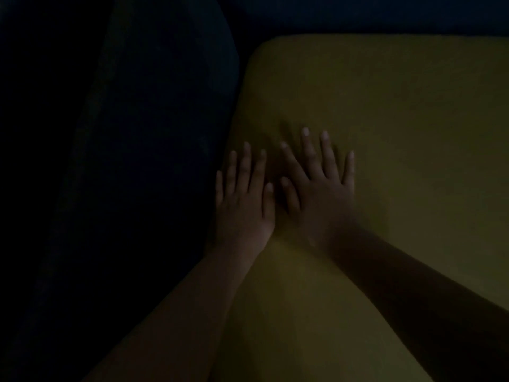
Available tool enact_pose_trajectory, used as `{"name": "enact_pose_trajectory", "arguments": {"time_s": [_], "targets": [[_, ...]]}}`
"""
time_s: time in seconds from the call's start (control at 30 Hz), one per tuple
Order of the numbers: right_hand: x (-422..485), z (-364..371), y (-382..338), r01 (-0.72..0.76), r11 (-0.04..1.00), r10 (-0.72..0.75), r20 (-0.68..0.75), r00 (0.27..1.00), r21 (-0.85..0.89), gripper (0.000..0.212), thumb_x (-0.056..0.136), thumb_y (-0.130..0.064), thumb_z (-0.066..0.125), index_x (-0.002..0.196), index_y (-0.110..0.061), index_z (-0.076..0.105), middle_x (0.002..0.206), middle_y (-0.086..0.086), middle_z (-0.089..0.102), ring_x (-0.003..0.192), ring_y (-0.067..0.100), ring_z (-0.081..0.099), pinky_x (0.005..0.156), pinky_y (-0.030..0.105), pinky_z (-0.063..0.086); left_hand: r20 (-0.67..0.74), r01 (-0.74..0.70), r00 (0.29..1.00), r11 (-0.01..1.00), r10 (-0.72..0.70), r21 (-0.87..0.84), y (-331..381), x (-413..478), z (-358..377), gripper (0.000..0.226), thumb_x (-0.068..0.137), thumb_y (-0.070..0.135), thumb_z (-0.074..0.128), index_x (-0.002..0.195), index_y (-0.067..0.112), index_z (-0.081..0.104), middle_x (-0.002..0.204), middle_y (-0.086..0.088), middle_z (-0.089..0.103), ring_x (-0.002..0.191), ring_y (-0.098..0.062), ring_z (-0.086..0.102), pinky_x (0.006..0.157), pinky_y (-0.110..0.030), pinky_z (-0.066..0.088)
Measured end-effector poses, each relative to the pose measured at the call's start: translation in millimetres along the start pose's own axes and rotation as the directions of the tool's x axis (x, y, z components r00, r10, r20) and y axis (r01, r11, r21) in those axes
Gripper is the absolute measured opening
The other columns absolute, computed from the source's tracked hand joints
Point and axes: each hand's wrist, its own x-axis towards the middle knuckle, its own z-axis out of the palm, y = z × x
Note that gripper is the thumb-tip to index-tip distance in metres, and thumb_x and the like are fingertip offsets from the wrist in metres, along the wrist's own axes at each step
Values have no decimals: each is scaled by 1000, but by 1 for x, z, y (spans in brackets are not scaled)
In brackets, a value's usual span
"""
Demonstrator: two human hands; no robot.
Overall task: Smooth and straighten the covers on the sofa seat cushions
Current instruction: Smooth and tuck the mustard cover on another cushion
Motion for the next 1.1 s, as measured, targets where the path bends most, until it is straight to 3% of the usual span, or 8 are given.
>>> {"name": "enact_pose_trajectory", "arguments": {"time_s": [0.13,0.27,0.37,0.47,0.7,0.83,0.93,1.1], "targets": [[-34,-11,-13,68,998,-66,-92,994,9,55,100,-42,24,153,-31,18,162,3,6,149,28,-1,115,58,3,-10,-10,1000,1000,10,2,11,-34,-10,60,94,49,-1,152,32,-8,159,6,-21,145,-12,-22,118,-40,-11],[-59,-5,-15,55,998,-51,-153,987,19,54,100,-41,23,153,-28,22,161,7,11,148,29,5,115,59,7,-146,24,989,998,-32,-50,17,-48,-13,58,99,43,8,153,27,-5,157,5,-21,147,-15,-18,119,-41,-8],[-69,16,-4,44,999,-45,-45,998,-32,55,99,-43,23,152,-29,26,161,6,15,148,29,10,114,62,11,-59,105,993,994,-105,-2,11,-57,7,60,98,45,9,153,26,-5,159,3,-18,147,-16,-15,120,-45,-1],[-71,28,-1,38,996,-35,33,999,-85,56,98,-46,20,151,-30,27,160,6,17,148,29,10,114,61,6,31,140,989,987,-142,78,4,-60,23,62,95,48,4,153,28,-4,162,1,-10,148,-18,-10,120,-43,-1],[-80,10,7,41,998,-39,60,997,-37,58,98,-46,12,154,-30,14,162,5,4,149,25,-3,115,56,-2,-1,90,996,996,-90,19,23,-74,19,59,98,42,7,154,21,1,162,-1,-6,149,-16,-7,121,-41,-2],[-105,-18,31,48,998,-46,-55,997,42,56,100,-41,22,154,-29,16,162,5,4,149,27,-3,116,57,1,-50,-4,999,1000,3,-24,79,-104,18,58,100,42,12,154,22,6,161,1,-3,148,-15,-7,119,-37,-8],[-119,-35,53,42,995,-29,-136,990,94,56,99,-38,27,154,-28,18,162,5,5,149,27,-1,116,58,3,-146,-32,989,999,25,-44,104,-117,16,57,100,40,14,153,19,9,161,-3,3,149,-19,-1,119,-41,-2],[-146,-13,108,-51,997,52,14,999,-63,56,99,-45,18,154,-30,17,162,3,5,149,26,0,117,56,3,-50,-8,999,997,12,78,117,-123,50,59,97,44,19,153,25,15,162,-2,10,149,-21,6,118,-51,13]]}}
